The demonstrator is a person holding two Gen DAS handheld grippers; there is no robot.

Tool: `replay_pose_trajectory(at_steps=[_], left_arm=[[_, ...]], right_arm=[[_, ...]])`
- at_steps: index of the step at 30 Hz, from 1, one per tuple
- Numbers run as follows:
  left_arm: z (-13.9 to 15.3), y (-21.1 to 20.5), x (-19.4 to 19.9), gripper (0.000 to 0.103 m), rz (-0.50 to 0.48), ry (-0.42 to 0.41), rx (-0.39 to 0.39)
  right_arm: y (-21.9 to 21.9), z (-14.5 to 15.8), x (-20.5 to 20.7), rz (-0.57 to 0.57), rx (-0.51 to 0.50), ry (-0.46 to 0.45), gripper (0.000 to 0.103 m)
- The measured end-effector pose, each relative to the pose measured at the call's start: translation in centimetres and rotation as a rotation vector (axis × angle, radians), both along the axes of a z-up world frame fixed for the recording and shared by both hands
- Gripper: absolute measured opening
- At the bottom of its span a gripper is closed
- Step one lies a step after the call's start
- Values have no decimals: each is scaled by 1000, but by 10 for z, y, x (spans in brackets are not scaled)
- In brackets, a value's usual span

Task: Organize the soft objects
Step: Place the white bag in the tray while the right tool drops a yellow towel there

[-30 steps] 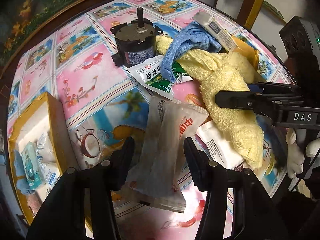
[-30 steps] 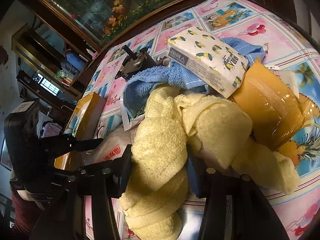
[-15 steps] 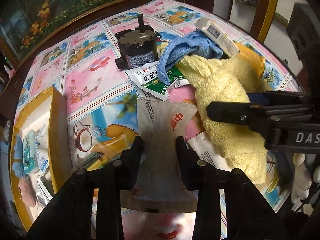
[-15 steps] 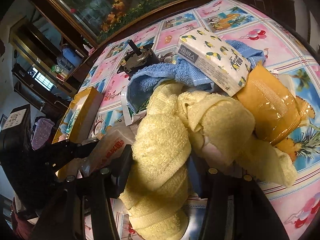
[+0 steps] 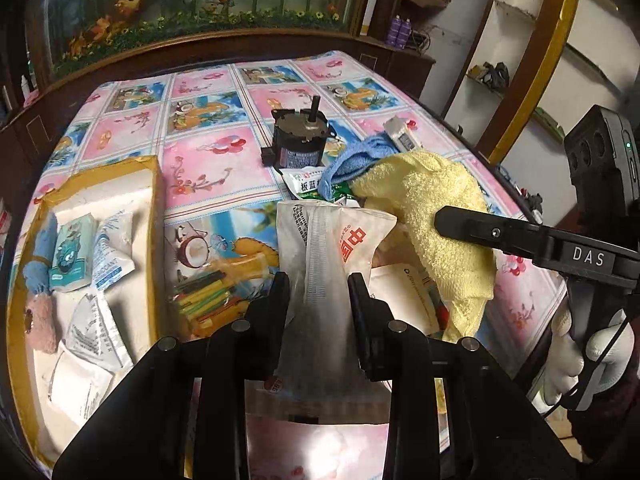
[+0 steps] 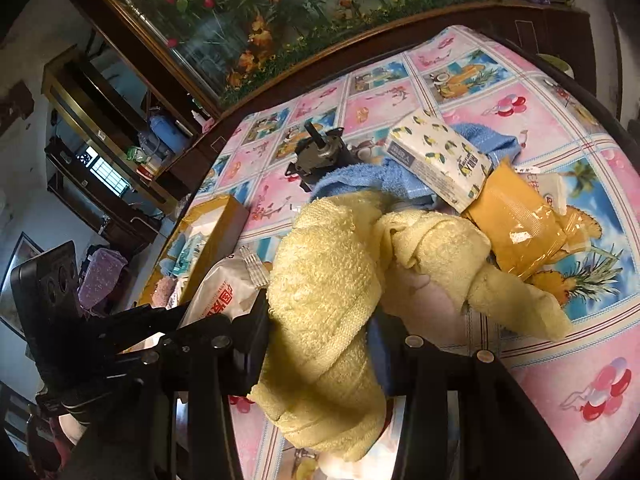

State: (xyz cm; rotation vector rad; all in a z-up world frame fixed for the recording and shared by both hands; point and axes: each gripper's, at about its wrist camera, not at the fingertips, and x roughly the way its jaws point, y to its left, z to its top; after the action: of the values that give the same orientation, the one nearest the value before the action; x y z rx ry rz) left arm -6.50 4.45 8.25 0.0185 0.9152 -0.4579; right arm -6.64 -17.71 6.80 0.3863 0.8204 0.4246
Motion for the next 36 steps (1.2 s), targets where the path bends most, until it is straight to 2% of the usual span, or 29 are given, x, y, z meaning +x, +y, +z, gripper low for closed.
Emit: replay_pose_trajectory(at_steps=[4, 7, 12, 18, 26, 31, 36], left_arm=[[23, 39, -15, 29, 79, -32, -57], [35, 75, -24, 29, 168, -66, -63], [39, 139, -29, 29, 323, -79, -84], [23, 182, -31, 29, 415, -61, -67], [-19, 220, -13, 30, 530, 14, 6], [-25, 232, -14, 30, 542, 19, -71], [-7, 233, -25, 35, 554, -35, -114]], right_arm=[[13, 29, -9, 46, 22, -64, 44], [32, 50, -13, 106, 32, -106, 44], [76, 61, -5, 215, 58, -104, 44], [130, 50, 19, 311, 108, -28, 44], [198, 8, 43, 385, 96, 120, 44], [228, -15, 44, 404, 25, 175, 45], [242, -27, 42, 398, -62, 193, 50]])
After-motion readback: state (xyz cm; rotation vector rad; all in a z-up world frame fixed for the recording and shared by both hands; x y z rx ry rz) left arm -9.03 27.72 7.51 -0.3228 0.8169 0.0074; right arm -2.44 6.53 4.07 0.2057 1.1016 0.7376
